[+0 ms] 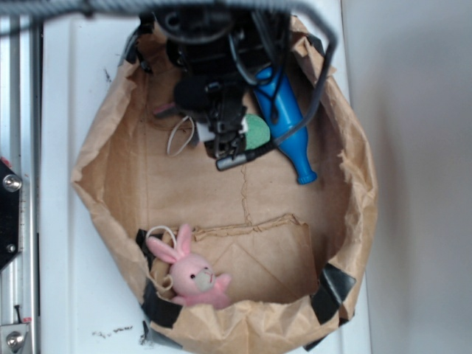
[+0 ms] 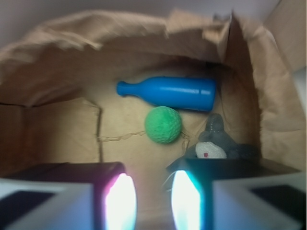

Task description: Grab the gray animal.

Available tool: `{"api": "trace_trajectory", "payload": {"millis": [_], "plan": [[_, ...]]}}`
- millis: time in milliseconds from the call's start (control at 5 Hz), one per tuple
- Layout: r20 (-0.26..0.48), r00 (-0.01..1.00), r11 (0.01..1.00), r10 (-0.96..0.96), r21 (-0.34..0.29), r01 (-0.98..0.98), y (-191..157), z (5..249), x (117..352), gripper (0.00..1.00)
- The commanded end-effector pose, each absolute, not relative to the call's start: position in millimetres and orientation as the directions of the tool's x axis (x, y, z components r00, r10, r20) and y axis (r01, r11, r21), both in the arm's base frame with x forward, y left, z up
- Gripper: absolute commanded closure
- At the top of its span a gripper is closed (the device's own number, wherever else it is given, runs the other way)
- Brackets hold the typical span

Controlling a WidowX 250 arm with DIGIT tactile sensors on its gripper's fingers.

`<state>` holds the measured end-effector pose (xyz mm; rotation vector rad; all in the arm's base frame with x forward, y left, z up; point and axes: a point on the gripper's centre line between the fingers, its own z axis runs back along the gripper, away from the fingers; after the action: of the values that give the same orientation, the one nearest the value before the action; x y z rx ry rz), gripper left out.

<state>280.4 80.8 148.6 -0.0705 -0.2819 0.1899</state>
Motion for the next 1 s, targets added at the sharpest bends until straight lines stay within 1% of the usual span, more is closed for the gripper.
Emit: {"api": "trace_trajectory", "payload": {"millis": [0,400,600,800], "plan": [[0.278,0.944,0.984,0.176,-0.014,-0.179,88,118,290,0.00],[0.254,0.950,0.980,0.181,0.038,-0.197,102,96,291,0.00],[0.233,0.961,0.981,0.150,0.086,-0.174,106,82,291,0.00],[0.220,0.967,0.978,0.126,0.135,-0.158,110,73,289,0.00]]}}
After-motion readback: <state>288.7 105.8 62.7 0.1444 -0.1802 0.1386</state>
